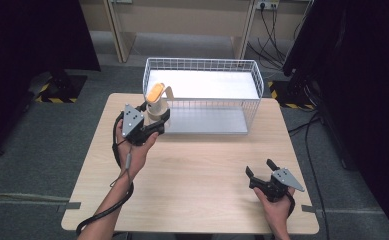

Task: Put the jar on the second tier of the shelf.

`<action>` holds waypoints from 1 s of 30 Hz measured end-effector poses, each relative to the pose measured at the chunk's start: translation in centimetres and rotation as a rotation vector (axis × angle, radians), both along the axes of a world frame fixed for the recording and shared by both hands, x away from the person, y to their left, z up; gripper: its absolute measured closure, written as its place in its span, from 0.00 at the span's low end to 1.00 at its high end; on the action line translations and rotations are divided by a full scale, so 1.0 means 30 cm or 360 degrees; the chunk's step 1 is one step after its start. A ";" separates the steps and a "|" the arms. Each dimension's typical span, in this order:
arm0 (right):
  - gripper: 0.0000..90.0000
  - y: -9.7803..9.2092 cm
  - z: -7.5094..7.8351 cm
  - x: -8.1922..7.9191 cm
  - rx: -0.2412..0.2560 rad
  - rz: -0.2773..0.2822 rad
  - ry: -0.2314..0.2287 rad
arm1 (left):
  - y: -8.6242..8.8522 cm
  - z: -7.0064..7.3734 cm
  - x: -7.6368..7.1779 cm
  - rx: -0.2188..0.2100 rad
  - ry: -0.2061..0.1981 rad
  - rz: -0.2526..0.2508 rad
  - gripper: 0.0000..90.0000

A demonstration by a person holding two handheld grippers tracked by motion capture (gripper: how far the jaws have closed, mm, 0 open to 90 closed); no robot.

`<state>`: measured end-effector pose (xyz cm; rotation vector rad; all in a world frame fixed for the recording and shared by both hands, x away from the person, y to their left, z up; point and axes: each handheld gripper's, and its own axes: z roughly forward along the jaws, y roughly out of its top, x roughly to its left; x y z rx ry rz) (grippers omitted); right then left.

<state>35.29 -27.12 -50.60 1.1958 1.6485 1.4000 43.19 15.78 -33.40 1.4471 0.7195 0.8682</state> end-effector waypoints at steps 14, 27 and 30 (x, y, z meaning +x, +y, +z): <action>0.11 0.000 0.000 -0.001 -0.0002 -0.0002 -0.0001 | -0.017 0.067 0.050 0.0004 -0.0018 0.0042 0.33; 0.11 0.001 0.000 -0.001 0.0000 -0.0001 -0.0002 | -0.033 0.122 0.098 -0.0007 -0.0030 0.0100 0.33; 0.11 0.000 0.000 -0.001 0.0000 0.0000 -0.0002 | -0.034 0.134 0.109 -0.0008 -0.0032 0.0120 0.33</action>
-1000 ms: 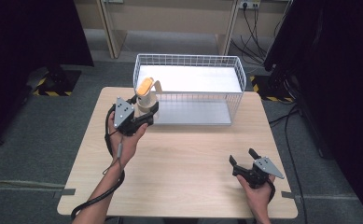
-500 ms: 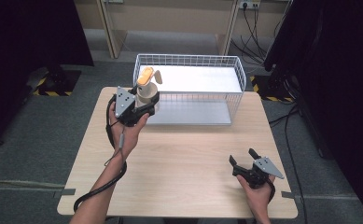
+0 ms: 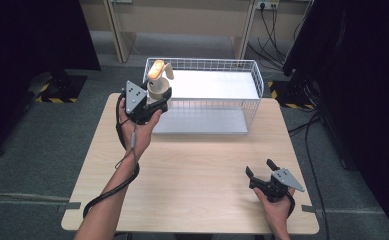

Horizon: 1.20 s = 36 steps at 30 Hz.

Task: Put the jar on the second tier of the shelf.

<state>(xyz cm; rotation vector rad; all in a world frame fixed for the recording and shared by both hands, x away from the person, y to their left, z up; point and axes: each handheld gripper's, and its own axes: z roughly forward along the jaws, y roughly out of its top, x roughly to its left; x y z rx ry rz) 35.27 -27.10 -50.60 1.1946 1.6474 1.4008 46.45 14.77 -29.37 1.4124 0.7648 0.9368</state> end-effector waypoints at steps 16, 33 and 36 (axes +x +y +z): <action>0.11 0.000 0.000 0.000 0.0003 0.0001 0.0002 | -0.023 0.069 0.057 0.0005 -0.0020 0.0089 0.33; 0.11 -0.002 0.000 0.000 0.0007 0.0003 -0.0001 | -0.053 0.096 0.139 0.0010 0.0007 0.0163 0.33; 0.11 -0.002 0.000 -0.001 0.0008 0.0004 -0.0002 | -0.062 0.100 0.153 0.0022 0.0010 0.0169 0.33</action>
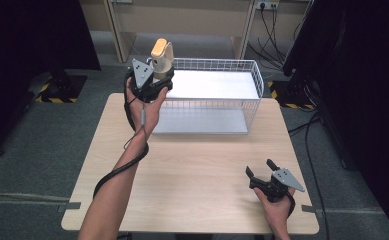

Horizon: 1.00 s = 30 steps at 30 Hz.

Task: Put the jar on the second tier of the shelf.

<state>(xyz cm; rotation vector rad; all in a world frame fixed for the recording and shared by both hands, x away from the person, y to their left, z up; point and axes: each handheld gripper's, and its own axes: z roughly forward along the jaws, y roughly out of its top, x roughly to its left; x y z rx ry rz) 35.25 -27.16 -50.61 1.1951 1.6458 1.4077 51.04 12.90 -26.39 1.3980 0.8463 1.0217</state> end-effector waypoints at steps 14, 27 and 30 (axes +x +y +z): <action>0.11 0.000 0.000 0.000 -0.0002 0.0004 -0.0002 | -0.013 -0.011 0.066 0.0006 0.0054 0.0074 0.33; 0.11 0.000 0.000 -0.001 -0.0001 0.0006 -0.0003 | -0.006 -0.049 0.107 -0.0005 0.0110 0.0110 0.33; 0.11 0.000 0.000 0.000 -0.0001 0.0007 -0.0002 | -0.004 -0.058 0.115 -0.0011 0.0124 0.0114 0.33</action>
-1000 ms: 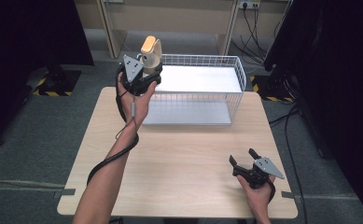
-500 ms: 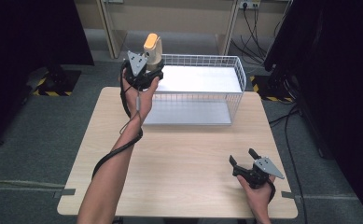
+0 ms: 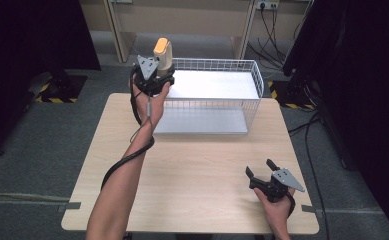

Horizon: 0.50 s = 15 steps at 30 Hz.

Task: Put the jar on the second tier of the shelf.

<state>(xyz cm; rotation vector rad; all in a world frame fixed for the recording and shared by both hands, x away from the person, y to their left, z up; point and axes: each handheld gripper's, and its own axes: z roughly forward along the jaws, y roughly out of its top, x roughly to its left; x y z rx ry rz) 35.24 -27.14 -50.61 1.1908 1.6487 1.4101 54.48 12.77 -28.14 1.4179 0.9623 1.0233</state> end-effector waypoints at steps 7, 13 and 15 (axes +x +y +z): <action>0.11 0.000 0.000 0.000 -0.0001 0.0001 0.0000 | 0.002 -0.016 0.012 -0.0012 0.0021 0.0004 0.33; 0.11 0.000 0.000 -0.001 -0.0002 0.0001 -0.0004 | 0.002 -0.027 0.024 -0.0003 0.0026 -0.0006 0.33; 0.11 0.000 0.000 -0.001 -0.0001 0.0001 -0.0004 | 0.002 -0.031 0.023 -0.0012 0.0041 0.0012 0.33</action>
